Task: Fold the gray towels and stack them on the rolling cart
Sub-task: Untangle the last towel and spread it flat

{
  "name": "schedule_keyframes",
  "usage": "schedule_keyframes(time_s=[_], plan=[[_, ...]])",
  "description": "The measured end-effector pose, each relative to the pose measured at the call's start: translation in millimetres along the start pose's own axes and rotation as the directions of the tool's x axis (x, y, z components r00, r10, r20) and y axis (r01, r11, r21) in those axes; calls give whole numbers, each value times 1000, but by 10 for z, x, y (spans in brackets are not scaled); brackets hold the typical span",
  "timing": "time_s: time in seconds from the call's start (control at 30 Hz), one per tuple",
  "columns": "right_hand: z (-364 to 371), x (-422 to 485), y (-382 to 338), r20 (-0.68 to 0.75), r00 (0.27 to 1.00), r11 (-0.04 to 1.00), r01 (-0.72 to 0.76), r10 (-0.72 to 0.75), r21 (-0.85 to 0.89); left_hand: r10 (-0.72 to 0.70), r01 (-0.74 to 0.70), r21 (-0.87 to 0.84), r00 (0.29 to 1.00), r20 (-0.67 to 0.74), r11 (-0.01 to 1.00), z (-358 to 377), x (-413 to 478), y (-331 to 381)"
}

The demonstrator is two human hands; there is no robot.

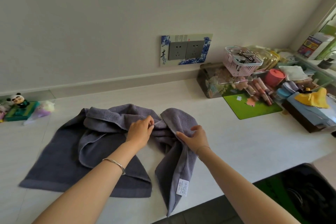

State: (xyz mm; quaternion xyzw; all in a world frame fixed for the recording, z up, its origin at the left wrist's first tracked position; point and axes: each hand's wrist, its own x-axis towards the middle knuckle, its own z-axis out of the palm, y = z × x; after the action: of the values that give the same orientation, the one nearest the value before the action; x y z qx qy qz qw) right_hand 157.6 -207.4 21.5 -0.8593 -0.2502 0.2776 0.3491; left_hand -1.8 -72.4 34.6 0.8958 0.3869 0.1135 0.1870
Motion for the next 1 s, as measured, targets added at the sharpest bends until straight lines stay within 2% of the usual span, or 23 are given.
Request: schedule_keyframes(time_s=[0.1, 0.23, 0.33, 0.4, 0.53, 0.67, 0.73, 0.8, 0.87, 0.93, 1.0], plan=[[35, 41, -30, 68, 993, 984, 106, -97, -142, -27, 40, -126, 994, 102, 991, -93, -8, -40], [-16, 37, -24, 140, 980, 974, 165, -144, -154, 11, 29, -178, 976, 216, 984, -186, -25, -10], [-160, 39, -114, 131, 989, 994, 52, -64, 93, 33, 11, -215, 979, 203, 977, -317, -13, 73], [-371, -20, -254, 149, 988, 964, -8, -33, 266, 28, 6, -186, 983, 181, 983, -512, 19, 180], [-1012, -177, -510, 180, 979, 880, -3, -93, 475, 79, -19, -283, 976, 201, 959, -1179, 108, 500], [-1773, -365, -835, 134, 978, 766, 37, -159, 641, 198, -44, -575, 958, 207, 817, -2076, 166, 841], [-2124, -343, -863, 79, 982, 736, 72, -169, 673, 258, -12, -691, 932, 254, 723, -2410, 210, 966], [-2409, -150, -765, 47, 990, 753, 69, -132, 654, 279, 15, -752, 924, 263, 659, -2566, 318, 1022], [-2593, 39, -612, 65, 993, 778, 37, -100, 627, 228, 36, -712, 935, 272, 701, -2498, 506, 1027], [-2631, 236, -435, 65, 992, 767, 43, -110, 640, 135, 26, -511, 952, 276, 859, -2202, 728, 992], [-2549, 421, -224, 44, 993, 813, 61, -106, 579, 42, 33, -300, 970, 240, 953, -1692, 959, 967]])
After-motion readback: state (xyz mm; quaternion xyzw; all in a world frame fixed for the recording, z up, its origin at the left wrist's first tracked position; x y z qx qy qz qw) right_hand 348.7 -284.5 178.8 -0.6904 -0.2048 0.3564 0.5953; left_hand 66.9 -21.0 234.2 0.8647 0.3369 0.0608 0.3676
